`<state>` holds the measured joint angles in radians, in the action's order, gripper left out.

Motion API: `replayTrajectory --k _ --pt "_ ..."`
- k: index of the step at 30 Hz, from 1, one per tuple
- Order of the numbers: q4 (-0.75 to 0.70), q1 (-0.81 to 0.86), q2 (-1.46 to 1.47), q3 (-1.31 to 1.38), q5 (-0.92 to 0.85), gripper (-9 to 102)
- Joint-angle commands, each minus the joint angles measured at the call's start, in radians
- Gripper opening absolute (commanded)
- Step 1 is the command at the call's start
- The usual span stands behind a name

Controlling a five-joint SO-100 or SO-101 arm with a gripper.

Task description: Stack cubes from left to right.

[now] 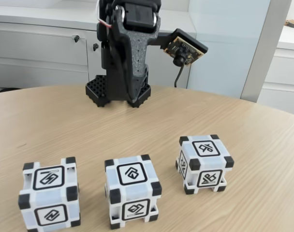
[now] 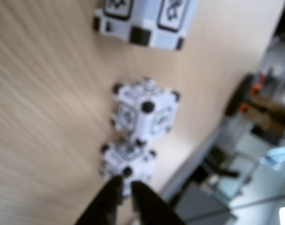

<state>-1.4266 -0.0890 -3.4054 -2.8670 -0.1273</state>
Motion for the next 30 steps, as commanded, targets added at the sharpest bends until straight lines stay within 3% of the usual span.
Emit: replayTrajectory --k 1,14,30 --pt "-0.002 0.002 -0.008 0.005 0.009 0" --pt "-0.002 0.002 0.117 0.061 -0.028 0" --pt "0.077 0.017 1.063 0.64 0.146 0"
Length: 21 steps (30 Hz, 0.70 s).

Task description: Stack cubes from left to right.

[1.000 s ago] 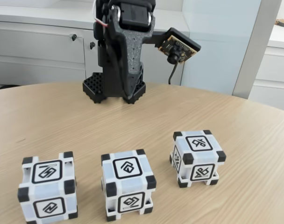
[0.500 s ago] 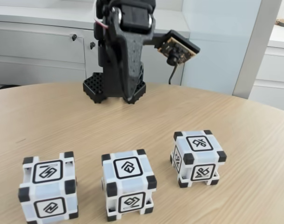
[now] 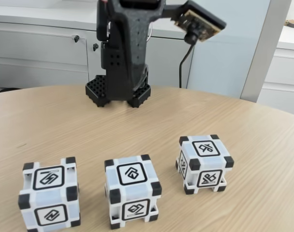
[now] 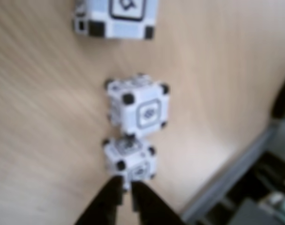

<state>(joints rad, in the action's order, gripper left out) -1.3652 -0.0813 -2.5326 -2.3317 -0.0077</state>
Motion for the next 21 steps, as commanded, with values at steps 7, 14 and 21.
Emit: replayTrajectory --k 7,14,21 --pt "0.015 0.0 0.577 0.308 0.178 0" --pt "0.014 -0.031 0.615 0.319 0.272 0" --pt "0.014 -0.282 0.615 0.319 0.325 1"
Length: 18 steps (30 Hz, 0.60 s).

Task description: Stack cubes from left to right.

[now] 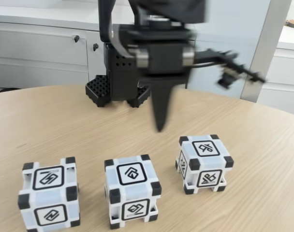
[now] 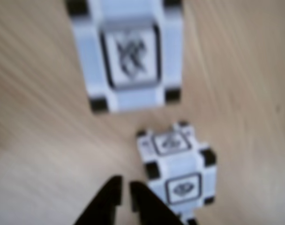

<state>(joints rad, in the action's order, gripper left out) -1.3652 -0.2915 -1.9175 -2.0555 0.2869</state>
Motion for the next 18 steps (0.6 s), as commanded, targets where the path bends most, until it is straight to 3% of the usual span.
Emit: replayTrajectory --k 1,9,15,18 --pt "0.014 -0.1 0.0 0.043 0.066 2" --pt "0.014 -0.239 0.0 0.043 0.204 8" --pt "0.014 -0.235 0.021 0.041 0.232 41" --pt "0.015 -0.225 0.046 0.041 0.19 45"
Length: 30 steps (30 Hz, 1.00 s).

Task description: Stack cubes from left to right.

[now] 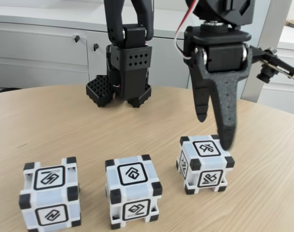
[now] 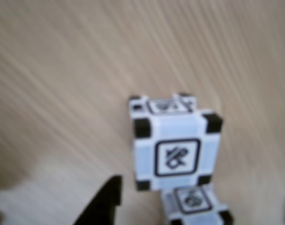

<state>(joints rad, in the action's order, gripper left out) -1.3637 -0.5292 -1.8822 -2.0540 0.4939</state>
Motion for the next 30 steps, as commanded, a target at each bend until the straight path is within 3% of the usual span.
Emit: replayTrajectory --k 1,8,14,20,23,27,30 --pt "0.014 0.012 0.025 0.04 -0.023 45" --pt "0.026 0.015 0.172 0.043 -0.048 47" --pt "0.156 0.015 0.276 0.041 -0.08 44" --pt "0.196 0.017 0.328 0.037 -0.074 40" --pt "0.198 0.017 0.353 0.04 -0.069 30" --pt "0.198 0.017 0.362 0.04 -0.061 5" --pt "0.198 0.017 0.342 0.04 -0.061 0"
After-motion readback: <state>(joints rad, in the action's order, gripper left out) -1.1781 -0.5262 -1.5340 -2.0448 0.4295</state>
